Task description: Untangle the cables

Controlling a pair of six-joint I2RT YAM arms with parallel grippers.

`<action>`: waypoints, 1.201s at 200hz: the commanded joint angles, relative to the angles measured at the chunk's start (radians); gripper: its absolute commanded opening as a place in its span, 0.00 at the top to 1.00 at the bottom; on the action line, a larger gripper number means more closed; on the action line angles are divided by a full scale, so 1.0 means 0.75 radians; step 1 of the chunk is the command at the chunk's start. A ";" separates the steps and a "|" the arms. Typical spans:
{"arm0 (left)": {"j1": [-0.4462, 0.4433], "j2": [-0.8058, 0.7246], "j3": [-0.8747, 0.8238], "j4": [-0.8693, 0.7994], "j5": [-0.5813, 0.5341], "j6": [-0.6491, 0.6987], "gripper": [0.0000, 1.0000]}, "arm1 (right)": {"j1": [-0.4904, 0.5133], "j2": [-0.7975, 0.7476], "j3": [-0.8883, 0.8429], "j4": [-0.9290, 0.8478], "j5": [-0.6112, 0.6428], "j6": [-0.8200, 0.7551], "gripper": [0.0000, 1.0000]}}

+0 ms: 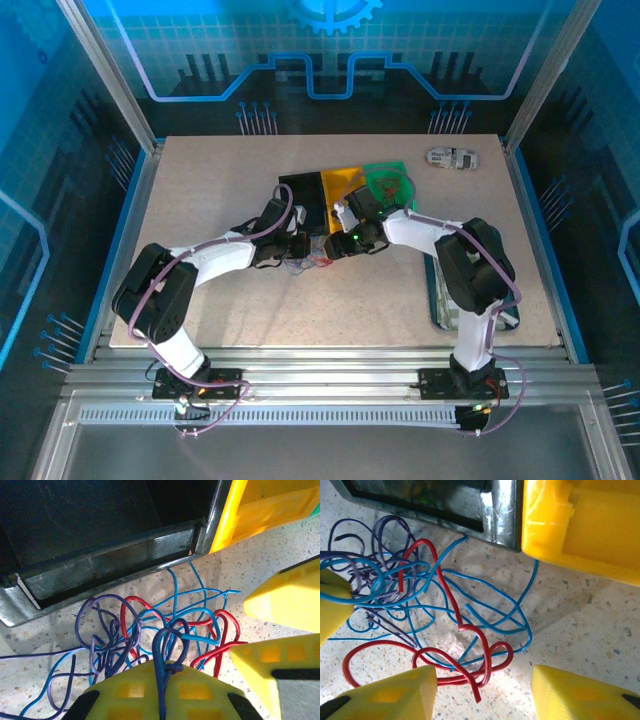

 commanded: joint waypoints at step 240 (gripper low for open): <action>-0.008 -0.036 -0.035 0.042 -0.064 -0.053 1.00 | -0.004 0.084 0.096 -0.033 -0.038 0.007 0.57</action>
